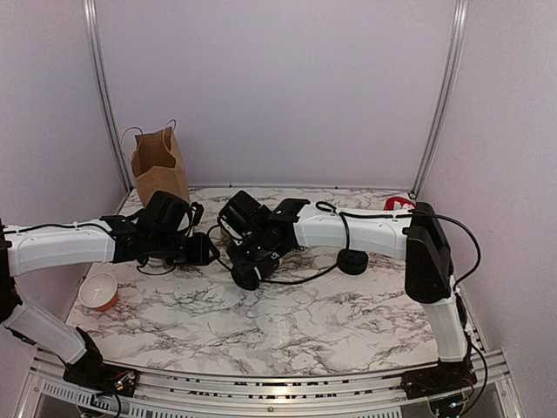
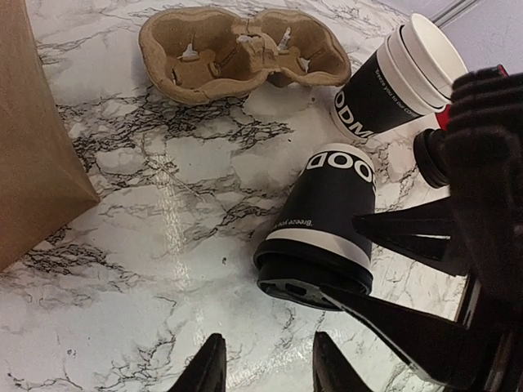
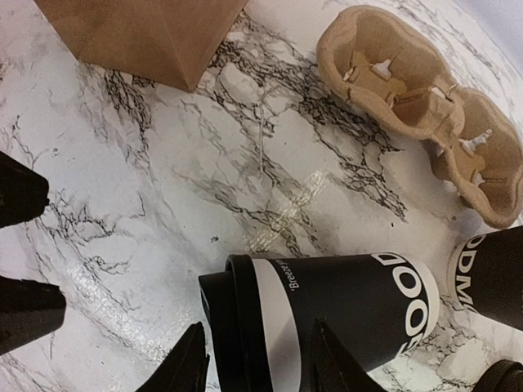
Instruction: Pack the takeout coffee
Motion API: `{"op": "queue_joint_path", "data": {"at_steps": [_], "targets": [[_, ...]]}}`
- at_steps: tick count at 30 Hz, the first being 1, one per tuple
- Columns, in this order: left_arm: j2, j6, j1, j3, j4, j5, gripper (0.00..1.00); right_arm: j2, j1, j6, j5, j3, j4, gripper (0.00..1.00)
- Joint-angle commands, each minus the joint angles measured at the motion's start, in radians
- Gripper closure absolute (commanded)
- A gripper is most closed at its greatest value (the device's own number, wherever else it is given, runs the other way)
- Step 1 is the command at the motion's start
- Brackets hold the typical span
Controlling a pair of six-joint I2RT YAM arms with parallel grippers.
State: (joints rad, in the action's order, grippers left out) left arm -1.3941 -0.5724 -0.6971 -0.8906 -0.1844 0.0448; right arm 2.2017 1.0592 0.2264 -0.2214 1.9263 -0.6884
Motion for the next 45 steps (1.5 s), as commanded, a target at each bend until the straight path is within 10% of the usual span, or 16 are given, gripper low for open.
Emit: {"op": "queue_joint_path", "data": {"at_steps": [1,45], "targets": [[0.007,0.005,0.010,0.009,0.010,0.014,0.64,0.042,0.031,-0.032,-0.075,0.066,-0.085,0.58],[0.003,0.011,0.010,0.010,0.018,0.028,0.64,-0.110,-0.017,0.044,0.051,-0.039,-0.060,0.96]]}}
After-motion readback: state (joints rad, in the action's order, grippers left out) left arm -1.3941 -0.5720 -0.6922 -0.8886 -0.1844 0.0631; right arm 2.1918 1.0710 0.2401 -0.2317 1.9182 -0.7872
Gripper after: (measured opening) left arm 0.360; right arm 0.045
